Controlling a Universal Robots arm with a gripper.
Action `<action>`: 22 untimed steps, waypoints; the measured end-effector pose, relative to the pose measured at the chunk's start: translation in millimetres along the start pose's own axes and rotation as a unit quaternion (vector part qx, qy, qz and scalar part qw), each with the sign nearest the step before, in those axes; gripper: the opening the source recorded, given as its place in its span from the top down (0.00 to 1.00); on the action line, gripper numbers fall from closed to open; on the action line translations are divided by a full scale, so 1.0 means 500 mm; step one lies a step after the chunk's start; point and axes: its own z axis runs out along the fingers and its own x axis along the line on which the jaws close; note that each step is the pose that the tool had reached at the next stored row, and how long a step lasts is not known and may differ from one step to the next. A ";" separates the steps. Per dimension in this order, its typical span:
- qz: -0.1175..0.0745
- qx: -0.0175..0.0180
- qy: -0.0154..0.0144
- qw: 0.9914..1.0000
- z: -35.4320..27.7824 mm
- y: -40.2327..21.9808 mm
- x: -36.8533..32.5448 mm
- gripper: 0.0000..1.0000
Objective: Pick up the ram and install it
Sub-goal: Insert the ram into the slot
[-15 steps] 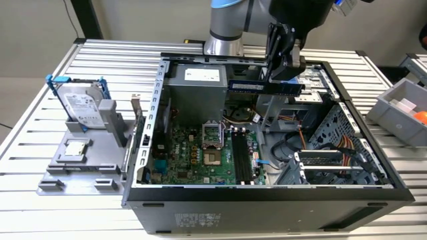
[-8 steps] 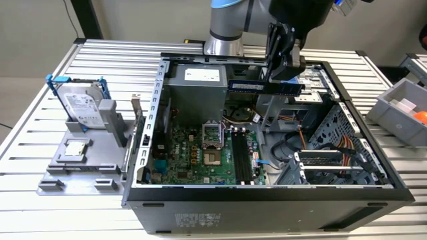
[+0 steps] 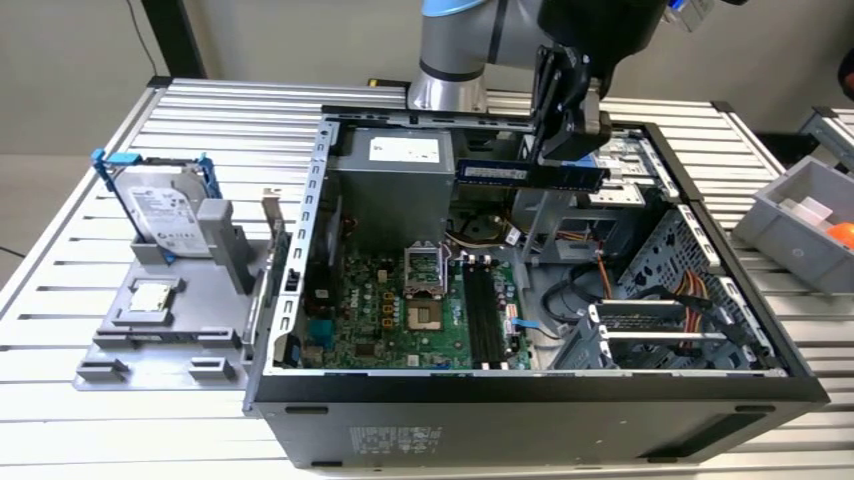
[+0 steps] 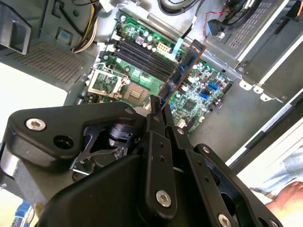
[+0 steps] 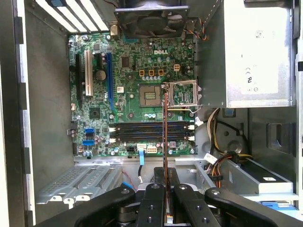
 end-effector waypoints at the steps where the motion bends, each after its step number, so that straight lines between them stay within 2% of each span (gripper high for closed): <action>1: 0.000 0.000 0.000 1.000 0.000 0.000 0.000 1.00; 8: 0.005 0.000 0.000 1.000 0.000 0.000 0.000 1.00; 16: 0.041 -0.001 -0.001 0.999 0.000 0.000 0.000 1.00; 22: 0.055 -0.001 -0.001 0.998 0.000 0.002 0.000 1.00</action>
